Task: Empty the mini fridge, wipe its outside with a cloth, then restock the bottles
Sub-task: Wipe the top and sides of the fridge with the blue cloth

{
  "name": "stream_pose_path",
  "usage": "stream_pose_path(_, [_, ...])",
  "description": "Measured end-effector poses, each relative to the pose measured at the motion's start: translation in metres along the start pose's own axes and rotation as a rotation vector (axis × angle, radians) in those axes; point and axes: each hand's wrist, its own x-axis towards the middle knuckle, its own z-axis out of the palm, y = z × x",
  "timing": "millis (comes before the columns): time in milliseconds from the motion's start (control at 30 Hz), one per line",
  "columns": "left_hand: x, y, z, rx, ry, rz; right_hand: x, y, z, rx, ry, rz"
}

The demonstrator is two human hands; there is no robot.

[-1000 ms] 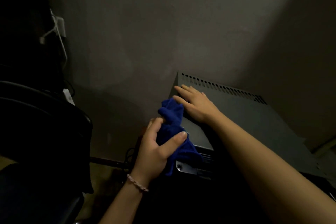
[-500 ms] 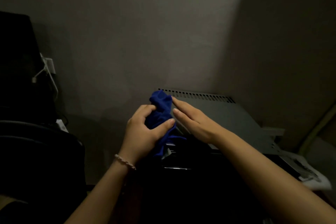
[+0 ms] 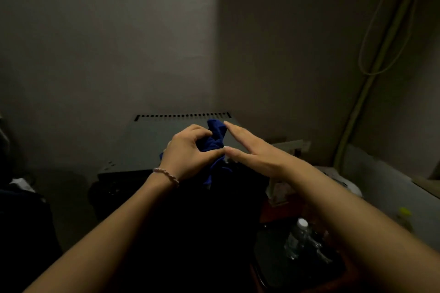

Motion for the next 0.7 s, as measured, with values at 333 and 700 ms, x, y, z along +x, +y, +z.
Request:
stream_pose_path(333, [-0.002,0.113,0.115,0.109,-0.129,0.210,-0.152,0.097,-0.053,-0.121,0.060,0.304])
stream_pose_path(700, [0.005,0.164,0.310,0.510,-0.332,0.178,-0.255,0.275,-0.095,-0.412,-0.171,0.445])
